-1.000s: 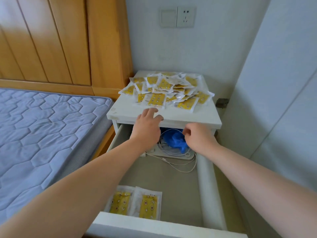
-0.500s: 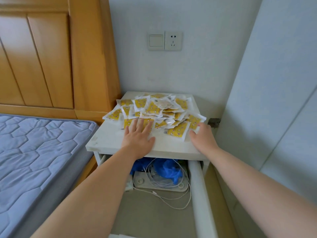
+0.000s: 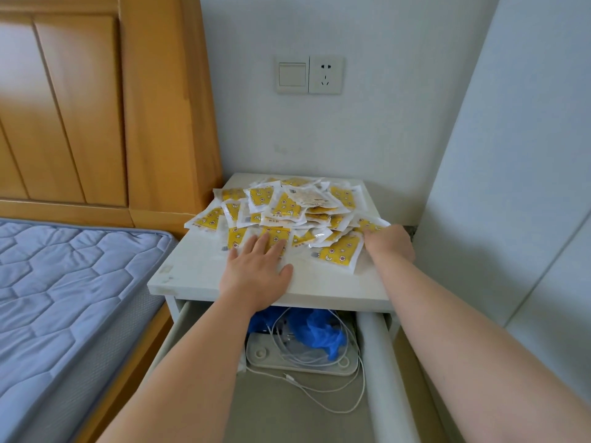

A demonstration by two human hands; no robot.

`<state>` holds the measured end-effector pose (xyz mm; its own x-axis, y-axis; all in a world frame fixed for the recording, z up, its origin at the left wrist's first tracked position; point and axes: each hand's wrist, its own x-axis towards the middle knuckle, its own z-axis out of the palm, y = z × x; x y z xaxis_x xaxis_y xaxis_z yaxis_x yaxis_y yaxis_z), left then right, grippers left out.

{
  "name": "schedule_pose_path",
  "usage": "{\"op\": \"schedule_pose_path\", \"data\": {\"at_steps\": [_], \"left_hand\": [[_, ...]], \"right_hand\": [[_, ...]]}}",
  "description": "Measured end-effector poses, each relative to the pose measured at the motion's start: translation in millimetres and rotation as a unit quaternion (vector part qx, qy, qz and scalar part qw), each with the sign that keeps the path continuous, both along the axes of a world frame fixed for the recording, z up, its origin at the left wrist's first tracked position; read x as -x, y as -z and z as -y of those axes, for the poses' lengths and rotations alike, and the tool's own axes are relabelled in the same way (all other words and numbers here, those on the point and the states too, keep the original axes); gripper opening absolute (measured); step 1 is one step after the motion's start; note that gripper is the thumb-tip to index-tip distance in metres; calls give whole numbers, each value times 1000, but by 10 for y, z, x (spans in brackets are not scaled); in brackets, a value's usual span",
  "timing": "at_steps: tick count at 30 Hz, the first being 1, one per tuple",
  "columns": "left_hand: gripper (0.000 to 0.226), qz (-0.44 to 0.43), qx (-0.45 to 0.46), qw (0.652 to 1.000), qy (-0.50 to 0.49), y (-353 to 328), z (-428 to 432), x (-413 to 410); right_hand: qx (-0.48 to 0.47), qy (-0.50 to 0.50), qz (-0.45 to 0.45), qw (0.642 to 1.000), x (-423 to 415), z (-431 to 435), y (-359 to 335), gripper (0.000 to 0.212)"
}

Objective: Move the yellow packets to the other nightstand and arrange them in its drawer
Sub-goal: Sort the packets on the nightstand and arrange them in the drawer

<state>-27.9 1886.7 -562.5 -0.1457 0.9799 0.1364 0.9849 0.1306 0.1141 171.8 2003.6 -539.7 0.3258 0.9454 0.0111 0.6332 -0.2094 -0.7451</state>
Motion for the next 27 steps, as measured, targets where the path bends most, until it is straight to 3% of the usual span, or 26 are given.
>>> {"op": "schedule_pose_path", "data": {"at_steps": [2,7,13,24,27], "left_hand": [[58,1,-21,1000,6,-3,17,0],[56,23,-54,998,12,-34,59,-18],[59,18,-47,999,13,-58,93,-37],[59,12,-49,999,18,-41,89,-33],[58,11,-49,999,17,-43,76,-33]], "right_hand": [[-10,24,-35,999,-28,12,-2,25],[-103,71,-139,982,-79,84,54,38],[-214,104,-312,920,-144,333,0,60],[-273,157,-343,885,-204,505,-121,12],[-239,101,-325,909,-174,512,-127,10]]}}
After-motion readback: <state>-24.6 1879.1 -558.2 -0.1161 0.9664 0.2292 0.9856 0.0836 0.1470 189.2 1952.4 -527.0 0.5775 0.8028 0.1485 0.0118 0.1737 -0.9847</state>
